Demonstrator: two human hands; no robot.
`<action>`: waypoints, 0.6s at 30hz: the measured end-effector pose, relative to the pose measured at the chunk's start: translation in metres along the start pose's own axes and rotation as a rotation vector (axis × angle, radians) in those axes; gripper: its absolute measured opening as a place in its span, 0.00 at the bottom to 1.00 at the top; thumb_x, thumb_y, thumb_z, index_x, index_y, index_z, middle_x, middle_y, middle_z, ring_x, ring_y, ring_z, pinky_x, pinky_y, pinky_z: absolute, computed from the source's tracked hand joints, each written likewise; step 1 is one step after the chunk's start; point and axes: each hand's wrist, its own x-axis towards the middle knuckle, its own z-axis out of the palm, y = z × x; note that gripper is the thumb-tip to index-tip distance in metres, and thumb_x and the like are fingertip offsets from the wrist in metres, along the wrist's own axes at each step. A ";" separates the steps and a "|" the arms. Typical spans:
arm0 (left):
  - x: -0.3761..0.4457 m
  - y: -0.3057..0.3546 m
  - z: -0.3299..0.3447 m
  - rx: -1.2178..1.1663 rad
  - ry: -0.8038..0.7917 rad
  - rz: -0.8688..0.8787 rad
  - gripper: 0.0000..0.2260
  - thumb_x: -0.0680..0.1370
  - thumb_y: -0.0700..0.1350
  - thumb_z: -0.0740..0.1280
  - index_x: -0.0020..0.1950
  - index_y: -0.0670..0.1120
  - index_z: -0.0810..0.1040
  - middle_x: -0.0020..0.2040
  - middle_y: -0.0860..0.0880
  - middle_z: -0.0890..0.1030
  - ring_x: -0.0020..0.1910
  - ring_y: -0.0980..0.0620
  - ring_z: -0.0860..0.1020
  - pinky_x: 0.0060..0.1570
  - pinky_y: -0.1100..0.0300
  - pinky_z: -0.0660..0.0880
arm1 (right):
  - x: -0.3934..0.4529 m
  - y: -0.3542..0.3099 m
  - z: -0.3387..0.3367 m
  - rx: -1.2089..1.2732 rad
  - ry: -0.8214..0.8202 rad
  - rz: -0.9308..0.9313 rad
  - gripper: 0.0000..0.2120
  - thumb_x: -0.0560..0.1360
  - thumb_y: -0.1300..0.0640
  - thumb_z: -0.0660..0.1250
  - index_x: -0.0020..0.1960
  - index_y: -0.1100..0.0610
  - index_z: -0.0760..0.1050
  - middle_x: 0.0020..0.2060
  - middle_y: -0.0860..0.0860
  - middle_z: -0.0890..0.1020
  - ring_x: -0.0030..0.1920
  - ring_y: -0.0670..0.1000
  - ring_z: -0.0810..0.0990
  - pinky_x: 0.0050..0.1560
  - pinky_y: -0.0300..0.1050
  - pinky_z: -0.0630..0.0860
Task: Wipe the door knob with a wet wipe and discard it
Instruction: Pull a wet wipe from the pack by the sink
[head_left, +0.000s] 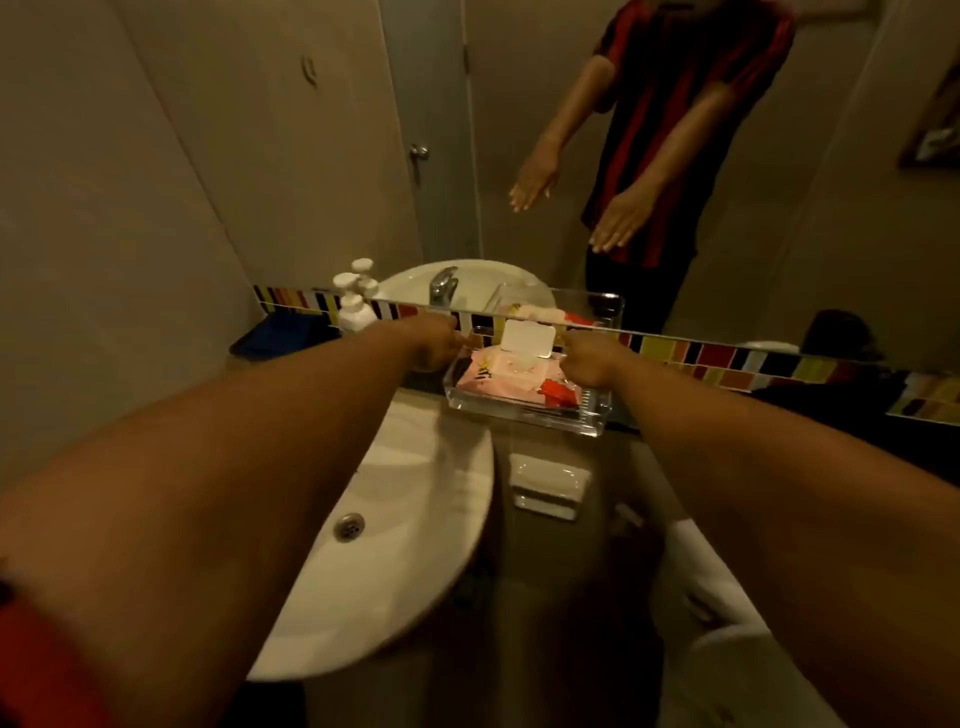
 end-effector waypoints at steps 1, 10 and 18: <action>0.012 0.008 0.005 0.007 -0.054 -0.005 0.18 0.83 0.50 0.55 0.69 0.44 0.71 0.68 0.40 0.74 0.65 0.43 0.73 0.65 0.50 0.69 | 0.008 0.006 -0.001 0.001 0.002 -0.002 0.22 0.77 0.63 0.61 0.71 0.59 0.67 0.67 0.60 0.74 0.64 0.60 0.74 0.62 0.52 0.73; 0.112 0.013 0.079 0.020 -0.098 0.009 0.21 0.79 0.46 0.65 0.72 0.45 0.69 0.70 0.42 0.73 0.67 0.43 0.73 0.66 0.49 0.71 | 0.102 0.043 0.041 0.019 -0.033 -0.085 0.23 0.76 0.63 0.63 0.71 0.59 0.68 0.69 0.57 0.73 0.66 0.58 0.72 0.63 0.50 0.72; 0.172 0.001 0.126 -0.140 0.100 -0.042 0.16 0.77 0.48 0.68 0.64 0.48 0.78 0.63 0.46 0.78 0.60 0.47 0.78 0.63 0.51 0.74 | 0.150 0.041 0.088 0.068 -0.028 -0.012 0.16 0.76 0.56 0.66 0.63 0.51 0.76 0.60 0.53 0.78 0.59 0.57 0.77 0.58 0.56 0.76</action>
